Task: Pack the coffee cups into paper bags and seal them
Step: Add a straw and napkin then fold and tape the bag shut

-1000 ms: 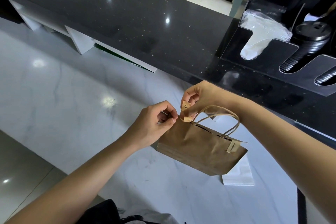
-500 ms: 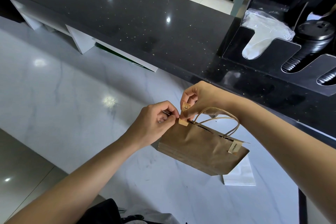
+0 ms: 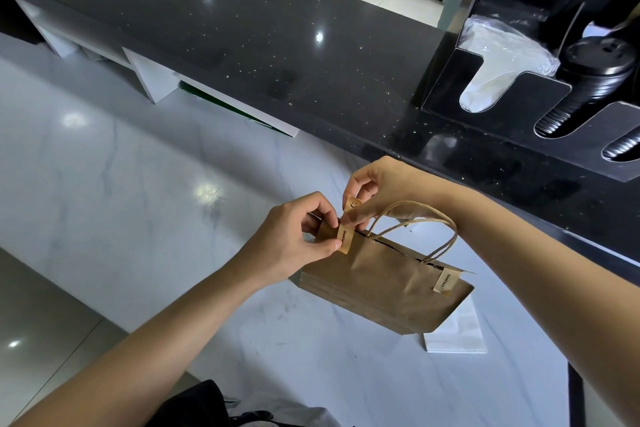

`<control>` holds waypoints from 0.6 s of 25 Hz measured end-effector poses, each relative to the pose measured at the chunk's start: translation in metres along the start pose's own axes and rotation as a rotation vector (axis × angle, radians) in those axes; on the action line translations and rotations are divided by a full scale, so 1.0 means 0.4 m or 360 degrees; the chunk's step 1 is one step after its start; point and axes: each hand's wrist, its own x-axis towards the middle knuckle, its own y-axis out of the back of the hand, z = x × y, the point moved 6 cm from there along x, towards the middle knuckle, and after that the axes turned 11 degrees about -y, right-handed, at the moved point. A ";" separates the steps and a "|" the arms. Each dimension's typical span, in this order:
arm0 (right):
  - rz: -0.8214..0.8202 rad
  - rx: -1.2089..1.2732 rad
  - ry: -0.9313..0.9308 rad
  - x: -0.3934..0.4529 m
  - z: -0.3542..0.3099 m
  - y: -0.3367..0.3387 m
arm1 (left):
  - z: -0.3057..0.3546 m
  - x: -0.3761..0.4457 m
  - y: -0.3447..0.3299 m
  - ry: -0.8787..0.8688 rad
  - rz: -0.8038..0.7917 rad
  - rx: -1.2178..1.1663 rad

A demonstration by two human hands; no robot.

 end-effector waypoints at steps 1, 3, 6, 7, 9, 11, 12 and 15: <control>-0.0005 0.0001 -0.0002 0.002 0.003 0.001 | 0.001 0.000 -0.001 -0.0006 0.0010 0.0008; -0.0018 -0.0007 0.0001 0.007 0.007 0.001 | 0.001 0.002 -0.002 -0.0017 0.0033 0.0044; -0.0030 0.0011 0.0003 0.013 0.010 0.000 | 0.003 0.004 -0.004 -0.0040 0.0053 0.0116; -0.0033 0.0012 0.0006 0.014 0.010 -0.001 | 0.005 0.004 -0.006 -0.0044 0.0056 0.0130; -0.0042 0.0013 0.0008 0.016 0.011 -0.001 | 0.007 0.002 -0.008 -0.0042 0.0065 0.0139; -0.0049 0.0012 0.0011 0.019 0.014 0.001 | 0.006 0.000 -0.010 -0.0058 0.0071 0.0170; -0.0058 0.0014 0.0015 0.021 0.017 0.002 | 0.005 -0.001 -0.010 -0.0080 0.0066 0.0193; -0.0059 0.0024 0.0059 0.029 0.029 0.003 | 0.003 -0.005 -0.010 -0.0126 0.0055 0.0237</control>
